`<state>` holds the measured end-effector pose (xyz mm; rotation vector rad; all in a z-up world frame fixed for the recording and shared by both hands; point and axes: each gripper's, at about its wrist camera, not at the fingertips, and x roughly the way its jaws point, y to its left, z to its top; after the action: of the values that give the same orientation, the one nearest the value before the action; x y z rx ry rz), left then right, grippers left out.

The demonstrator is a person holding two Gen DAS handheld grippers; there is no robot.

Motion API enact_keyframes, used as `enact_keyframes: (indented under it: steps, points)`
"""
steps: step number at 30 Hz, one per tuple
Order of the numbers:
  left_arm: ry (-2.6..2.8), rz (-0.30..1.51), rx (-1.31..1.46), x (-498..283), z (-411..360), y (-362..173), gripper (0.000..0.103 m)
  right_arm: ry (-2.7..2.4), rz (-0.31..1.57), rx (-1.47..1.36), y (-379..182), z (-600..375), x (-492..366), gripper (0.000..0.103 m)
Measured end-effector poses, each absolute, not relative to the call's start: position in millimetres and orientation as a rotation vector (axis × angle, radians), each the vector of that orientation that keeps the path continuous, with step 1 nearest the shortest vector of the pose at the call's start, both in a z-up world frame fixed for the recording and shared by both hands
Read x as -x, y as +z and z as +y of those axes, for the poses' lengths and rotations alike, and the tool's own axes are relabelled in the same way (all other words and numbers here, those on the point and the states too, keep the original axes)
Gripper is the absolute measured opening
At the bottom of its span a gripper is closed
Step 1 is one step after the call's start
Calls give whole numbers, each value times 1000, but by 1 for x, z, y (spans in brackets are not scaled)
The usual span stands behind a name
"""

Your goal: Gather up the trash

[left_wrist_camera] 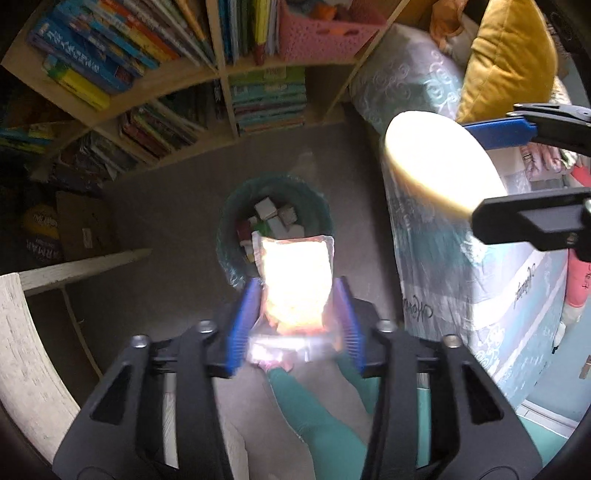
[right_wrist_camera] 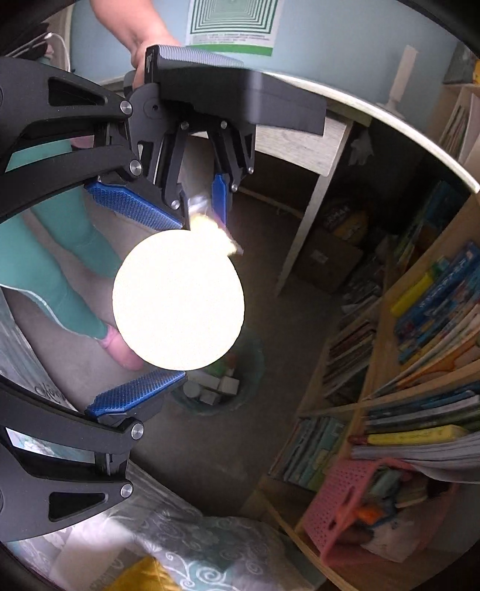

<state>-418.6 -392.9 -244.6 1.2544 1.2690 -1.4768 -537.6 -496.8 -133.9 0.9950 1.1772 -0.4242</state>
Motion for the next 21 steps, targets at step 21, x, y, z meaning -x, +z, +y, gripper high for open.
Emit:
enact_keyframes:
  steps: [21]
  points:
    - [-1498,1237,-1147,388,-376,-204,66,-428,1113,-977,-95,-503,532,82]
